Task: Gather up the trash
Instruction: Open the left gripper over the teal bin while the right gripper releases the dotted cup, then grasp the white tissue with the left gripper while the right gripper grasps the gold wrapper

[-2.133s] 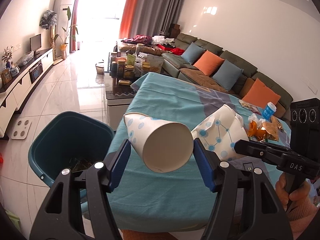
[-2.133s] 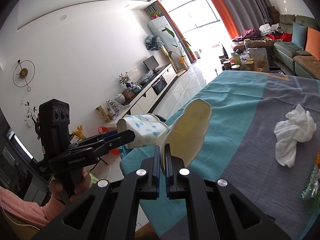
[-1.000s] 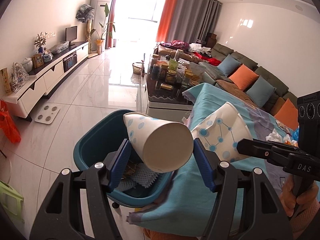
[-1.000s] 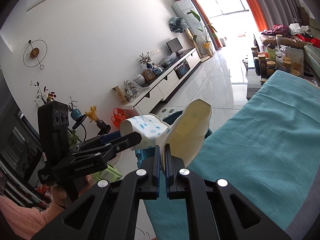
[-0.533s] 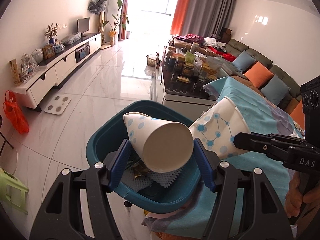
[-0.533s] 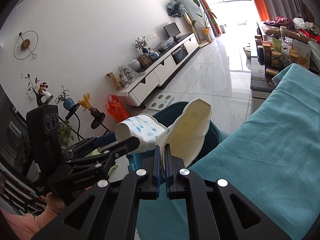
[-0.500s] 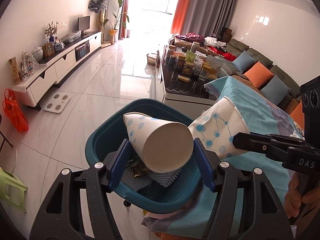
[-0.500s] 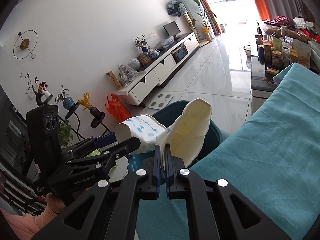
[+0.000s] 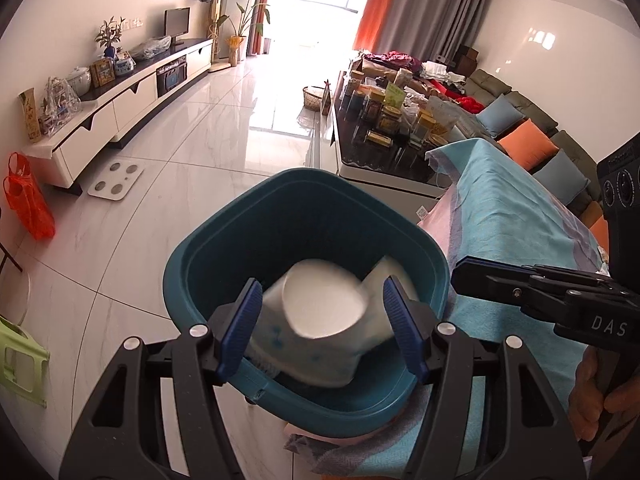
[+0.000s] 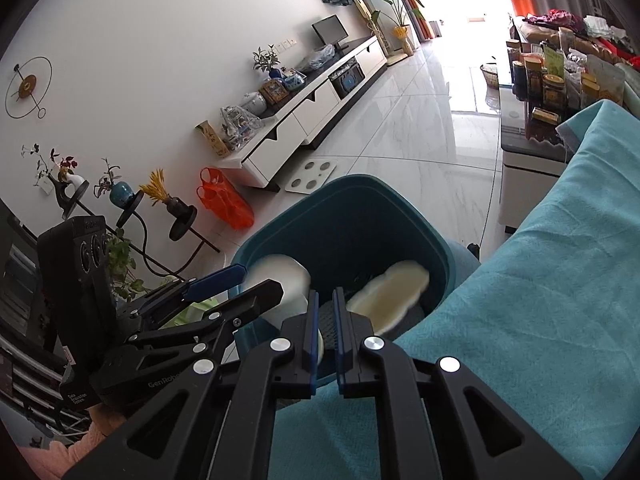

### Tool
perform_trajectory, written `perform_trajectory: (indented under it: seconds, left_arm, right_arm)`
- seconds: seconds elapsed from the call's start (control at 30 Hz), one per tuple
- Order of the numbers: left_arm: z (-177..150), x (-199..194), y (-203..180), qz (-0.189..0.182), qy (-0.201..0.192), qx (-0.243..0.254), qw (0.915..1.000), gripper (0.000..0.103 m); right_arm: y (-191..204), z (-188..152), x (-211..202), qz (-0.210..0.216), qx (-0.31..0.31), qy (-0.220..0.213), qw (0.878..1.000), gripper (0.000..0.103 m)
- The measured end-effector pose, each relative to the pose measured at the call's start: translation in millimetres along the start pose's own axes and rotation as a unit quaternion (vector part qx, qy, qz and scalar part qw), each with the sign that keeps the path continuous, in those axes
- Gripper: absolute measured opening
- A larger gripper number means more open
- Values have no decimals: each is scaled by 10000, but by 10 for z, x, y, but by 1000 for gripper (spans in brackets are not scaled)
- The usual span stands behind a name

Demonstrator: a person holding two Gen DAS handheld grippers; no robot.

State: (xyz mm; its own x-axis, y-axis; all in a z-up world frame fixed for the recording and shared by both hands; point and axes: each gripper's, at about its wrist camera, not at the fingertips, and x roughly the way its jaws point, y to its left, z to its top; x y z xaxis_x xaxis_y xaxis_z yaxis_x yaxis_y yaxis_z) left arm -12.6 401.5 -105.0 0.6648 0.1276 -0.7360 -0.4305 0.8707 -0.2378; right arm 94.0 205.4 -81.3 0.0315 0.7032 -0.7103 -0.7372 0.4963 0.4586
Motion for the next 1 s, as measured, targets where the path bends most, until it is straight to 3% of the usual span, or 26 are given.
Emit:
perform_trajectory:
  seconds: [0.27,0.5,0.73,1.0]
  left_arm:
    - [-29,-30,-28,-19,-46,-10,10000,64]
    - [-52,-304,-187,-228,-363,266,9987,73]
    - [-133,-574,-696,-829,-650,843,9909,79]
    - [-270,-630,-1454,-1508,-620,1464,9757,79]
  right_arm:
    - [-21,-31,-113,19,90,-113,9999,14]
    - [-51,-204,-515,-59,-31,-480,9988,26]
    - [-125,-522,-1124,-396,-100,-1070,9934,29]
    - [-350,-963,-1781,-1043,211,-1642,9807,32]
